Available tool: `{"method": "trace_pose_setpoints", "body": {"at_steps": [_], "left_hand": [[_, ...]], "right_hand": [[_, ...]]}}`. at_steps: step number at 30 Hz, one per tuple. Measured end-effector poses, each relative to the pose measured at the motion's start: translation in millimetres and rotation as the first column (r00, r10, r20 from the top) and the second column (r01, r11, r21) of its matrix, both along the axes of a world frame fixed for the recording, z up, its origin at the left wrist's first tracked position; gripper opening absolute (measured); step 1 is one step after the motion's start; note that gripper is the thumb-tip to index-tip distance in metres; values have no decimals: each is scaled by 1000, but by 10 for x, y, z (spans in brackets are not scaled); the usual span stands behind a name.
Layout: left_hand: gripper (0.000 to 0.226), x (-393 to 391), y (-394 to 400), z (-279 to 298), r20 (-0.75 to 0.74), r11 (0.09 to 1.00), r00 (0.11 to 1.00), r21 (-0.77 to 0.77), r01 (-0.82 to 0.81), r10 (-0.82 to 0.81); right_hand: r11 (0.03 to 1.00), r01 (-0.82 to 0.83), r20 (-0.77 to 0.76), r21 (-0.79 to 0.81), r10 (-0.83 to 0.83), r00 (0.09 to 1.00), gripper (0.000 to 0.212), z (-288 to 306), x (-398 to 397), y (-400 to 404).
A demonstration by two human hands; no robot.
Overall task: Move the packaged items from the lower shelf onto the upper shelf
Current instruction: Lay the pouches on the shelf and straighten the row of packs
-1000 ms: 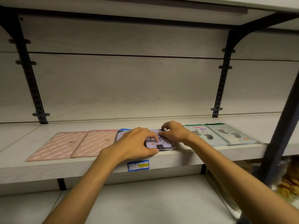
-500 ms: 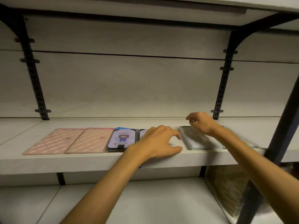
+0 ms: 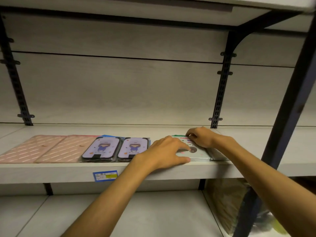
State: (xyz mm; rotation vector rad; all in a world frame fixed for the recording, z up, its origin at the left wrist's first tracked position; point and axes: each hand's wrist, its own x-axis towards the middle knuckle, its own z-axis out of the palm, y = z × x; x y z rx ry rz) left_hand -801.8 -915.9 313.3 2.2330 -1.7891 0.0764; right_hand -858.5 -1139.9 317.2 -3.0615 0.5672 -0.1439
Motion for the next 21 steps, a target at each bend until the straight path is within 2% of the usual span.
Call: {"method": "trace_pose_setpoints", "body": {"at_steps": [6, 11, 21], "left_hand": [[47, 88, 102, 66, 57, 999, 998, 34, -2, 1], [47, 161, 244, 47, 103, 999, 995, 36, -21, 17], [47, 374, 545, 26, 113, 999, 993, 26, -45, 41]], "right_hand": [[964, -35, -26, -263, 29, 999, 29, -38, 110, 109], [997, -42, 53, -65, 46, 998, 28, -101, 230, 295], [1000, 16, 142, 17, -18, 990, 32, -185, 488, 686]]}}
